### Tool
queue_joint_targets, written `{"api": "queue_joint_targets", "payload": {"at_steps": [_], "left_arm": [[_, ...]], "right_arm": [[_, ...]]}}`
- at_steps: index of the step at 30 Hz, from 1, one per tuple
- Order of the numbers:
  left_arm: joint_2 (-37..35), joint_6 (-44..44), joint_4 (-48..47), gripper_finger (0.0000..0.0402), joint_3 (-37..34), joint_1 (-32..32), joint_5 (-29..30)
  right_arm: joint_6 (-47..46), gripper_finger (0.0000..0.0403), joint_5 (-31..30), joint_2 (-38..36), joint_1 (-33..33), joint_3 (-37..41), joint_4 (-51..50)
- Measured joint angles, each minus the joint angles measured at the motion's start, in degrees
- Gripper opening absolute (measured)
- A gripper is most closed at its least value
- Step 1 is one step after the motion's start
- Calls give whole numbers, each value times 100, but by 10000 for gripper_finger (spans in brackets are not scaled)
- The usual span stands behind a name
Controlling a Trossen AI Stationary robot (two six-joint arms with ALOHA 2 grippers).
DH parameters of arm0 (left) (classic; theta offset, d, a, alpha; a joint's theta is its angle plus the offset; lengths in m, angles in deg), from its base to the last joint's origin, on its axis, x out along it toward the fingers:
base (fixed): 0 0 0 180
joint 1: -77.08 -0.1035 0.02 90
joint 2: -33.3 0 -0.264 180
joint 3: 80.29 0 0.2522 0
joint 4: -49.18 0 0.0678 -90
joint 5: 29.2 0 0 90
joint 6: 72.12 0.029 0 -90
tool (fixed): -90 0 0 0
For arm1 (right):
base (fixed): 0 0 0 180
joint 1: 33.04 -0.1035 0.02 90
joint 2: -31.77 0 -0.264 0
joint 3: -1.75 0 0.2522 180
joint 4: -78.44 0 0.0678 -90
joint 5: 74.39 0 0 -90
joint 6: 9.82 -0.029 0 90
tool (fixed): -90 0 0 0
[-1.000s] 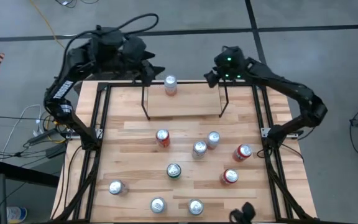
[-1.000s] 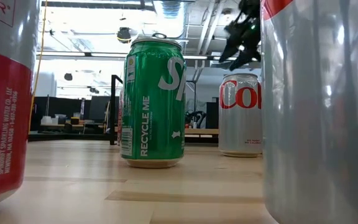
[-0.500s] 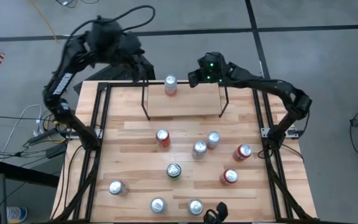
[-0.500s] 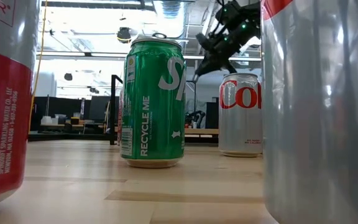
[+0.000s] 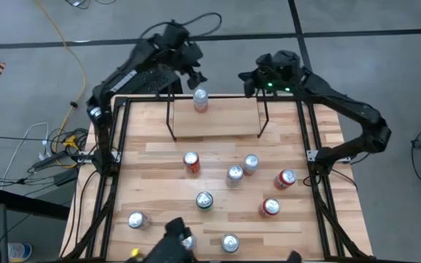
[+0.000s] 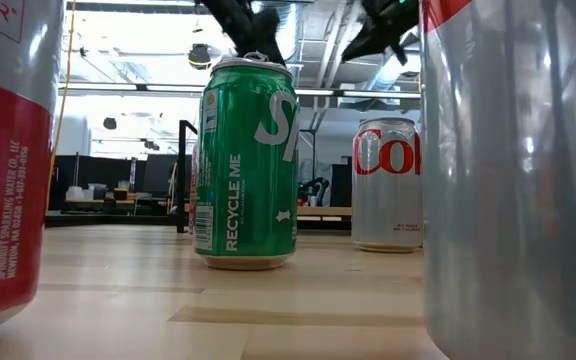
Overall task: Place canned beverage on shelf
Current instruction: Put the top left white orange soda can on the shelf
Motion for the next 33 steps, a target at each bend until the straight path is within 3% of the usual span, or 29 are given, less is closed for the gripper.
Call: {"api": "queue_joint_targets", "payload": {"at_steps": [6,12,21,25,33], "left_arm": [[360,605,-60,348,0,157,-10],[670,933,-287,348,0,315,958],[796,1153,-679,348,0,400,973],[800,1187,-810,348,0,321,472],[915,1786,-640,348,2,271,412]], "right_arm": [[595,38,2,-501,38,0,-334],[889,127,4,-644,49,7,-684],[1175,249,7,-594,35,9,-920],[1197,264,7,-593,34,11,-946],[1346,265,9,-593,34,11,-1130]]}}
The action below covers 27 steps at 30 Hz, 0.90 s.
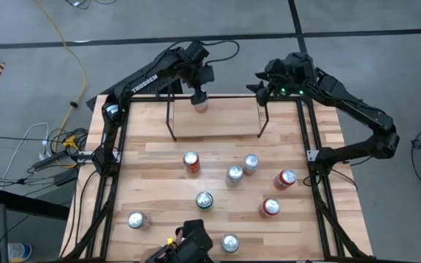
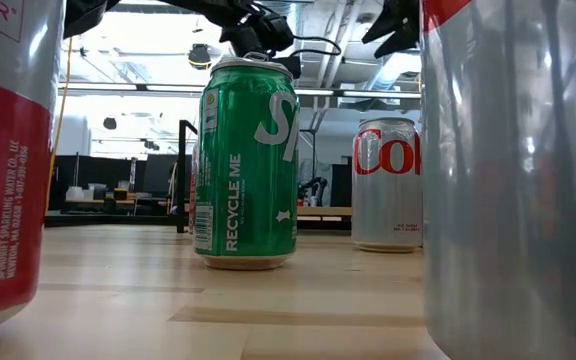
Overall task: Place canned beverage on shelf
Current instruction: Put the top left white orange soda can on the shelf
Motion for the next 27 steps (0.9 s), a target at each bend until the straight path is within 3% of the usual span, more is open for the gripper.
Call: {"api": "queue_joint_targets", "payload": {"at_steps": [27], "left_arm": [[-8,536,115,348,2,-229,-290]], "right_arm": [[-2,265,11,0,0,0,-195]]}}
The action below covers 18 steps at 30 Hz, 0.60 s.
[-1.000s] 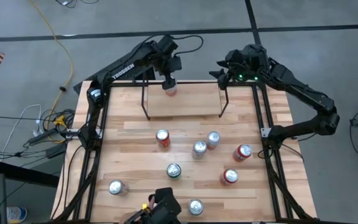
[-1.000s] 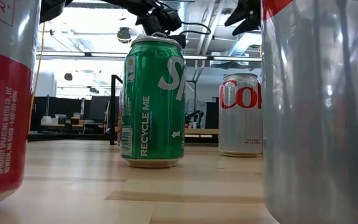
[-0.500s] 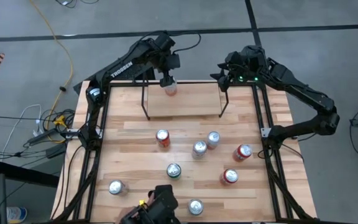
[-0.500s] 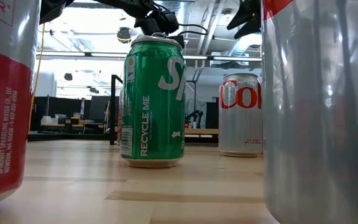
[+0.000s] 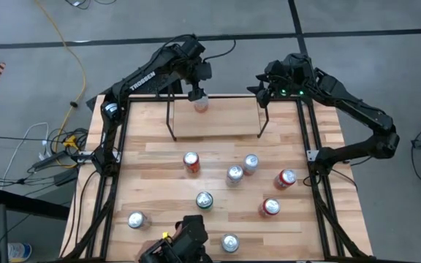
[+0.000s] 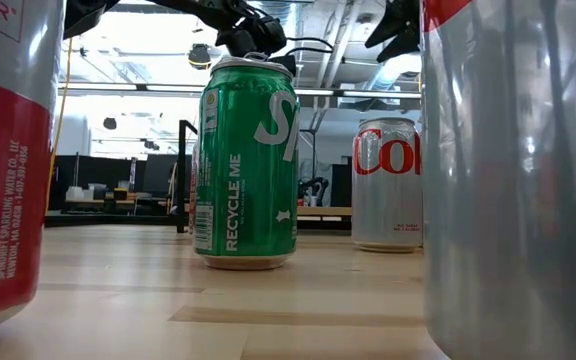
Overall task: Place canned beverage on shelf
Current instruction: Put the top left white orange soda can on the shelf
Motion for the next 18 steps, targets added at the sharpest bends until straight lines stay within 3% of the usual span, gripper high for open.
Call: {"api": "queue_joint_targets", "payload": {"at_steps": [12,18], "left_arm": [[-9,-87,43,348,-461,-55,-82],[-37,75,204,348,-503,1,171]], "right_arm": [[-20,265,177,0,2,0,-33],[-20,265,177,0,2,0,-31]]}}
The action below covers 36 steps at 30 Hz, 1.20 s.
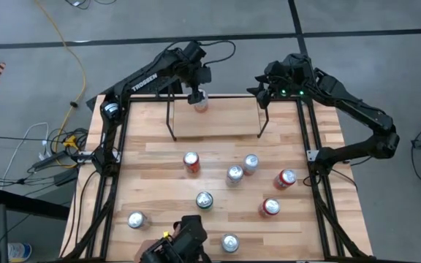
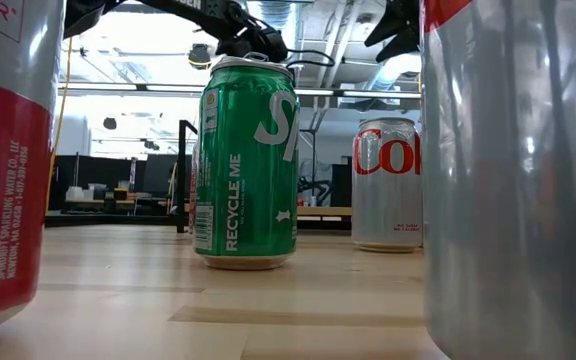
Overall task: Place canned beverage on shelf
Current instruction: Put the top left white orange soda can on the shelf
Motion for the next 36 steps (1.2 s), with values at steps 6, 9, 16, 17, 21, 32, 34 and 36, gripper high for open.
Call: {"api": "queue_joint_targets", "payload": {"at_steps": [6,9,16,17,21,32,34,36], "left_arm": [[11,23,15,348,-2,-68,-148],[11,148,53,348,-166,-62,-73],[35,163,76,348,-485,-55,36],[35,180,95,348,-487,-53,130],[35,214,114,346,-490,-47,251],[35,240,159,289,-490,-44,259],[33,233,162,273,-490,-44,259],[25,237,166,262,-522,-44,269]], "right_arm": [[0,265,0,0,0,0,-2],[0,265,0,0,0,0,-2],[0,265,-2,0,0,0,-4],[0,265,-2,0,0,0,-4],[-1,265,-2,0,0,0,-7],[-2,265,-4,0,0,0,-20],[-2,265,-6,0,0,0,-20],[-12,265,-7,0,0,0,-20]]}}
